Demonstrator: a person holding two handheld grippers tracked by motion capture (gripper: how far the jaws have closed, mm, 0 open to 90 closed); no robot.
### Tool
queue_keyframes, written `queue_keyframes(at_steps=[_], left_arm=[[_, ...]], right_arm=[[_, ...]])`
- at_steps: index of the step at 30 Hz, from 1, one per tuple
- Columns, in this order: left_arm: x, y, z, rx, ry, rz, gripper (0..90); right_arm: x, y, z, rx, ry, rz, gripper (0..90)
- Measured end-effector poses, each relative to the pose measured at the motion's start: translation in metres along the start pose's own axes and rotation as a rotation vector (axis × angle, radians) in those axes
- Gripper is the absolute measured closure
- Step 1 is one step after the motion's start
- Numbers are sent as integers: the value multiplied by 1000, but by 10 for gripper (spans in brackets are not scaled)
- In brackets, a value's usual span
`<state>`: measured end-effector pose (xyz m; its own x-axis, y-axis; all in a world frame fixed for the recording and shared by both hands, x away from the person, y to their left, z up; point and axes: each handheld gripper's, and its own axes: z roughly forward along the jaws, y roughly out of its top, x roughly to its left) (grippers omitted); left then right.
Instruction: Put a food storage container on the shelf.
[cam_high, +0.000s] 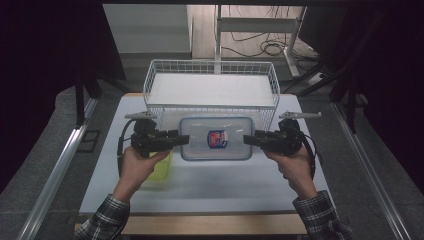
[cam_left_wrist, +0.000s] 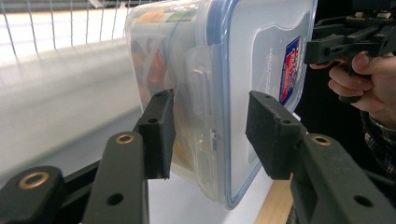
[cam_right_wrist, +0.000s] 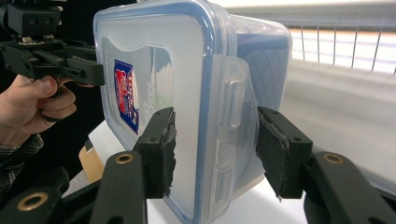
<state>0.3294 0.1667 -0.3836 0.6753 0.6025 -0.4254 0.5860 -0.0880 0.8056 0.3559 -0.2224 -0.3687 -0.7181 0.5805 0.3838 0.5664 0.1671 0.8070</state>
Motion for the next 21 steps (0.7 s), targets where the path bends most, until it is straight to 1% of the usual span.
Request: queue_keyframes(at_steps=[5,10,14,18,21], left_arm=[[3,21,-4,-11,5,3,529],[7,40,-7,-15,12,22,527],[11,52,-10,-26,11,30,527],[17,62,-12,-38,10,28,527],[22,69,-11,-44,10,25,527]], right_arm=[[0,18,1,-20,-2,-3,495],[-3,35,2,-34,0,-4,495],[-2,47,4,-44,-4,-10,495],[-3,59,7,-52,-9,-20,495],[-4,67,9,-56,-11,-19,496]])
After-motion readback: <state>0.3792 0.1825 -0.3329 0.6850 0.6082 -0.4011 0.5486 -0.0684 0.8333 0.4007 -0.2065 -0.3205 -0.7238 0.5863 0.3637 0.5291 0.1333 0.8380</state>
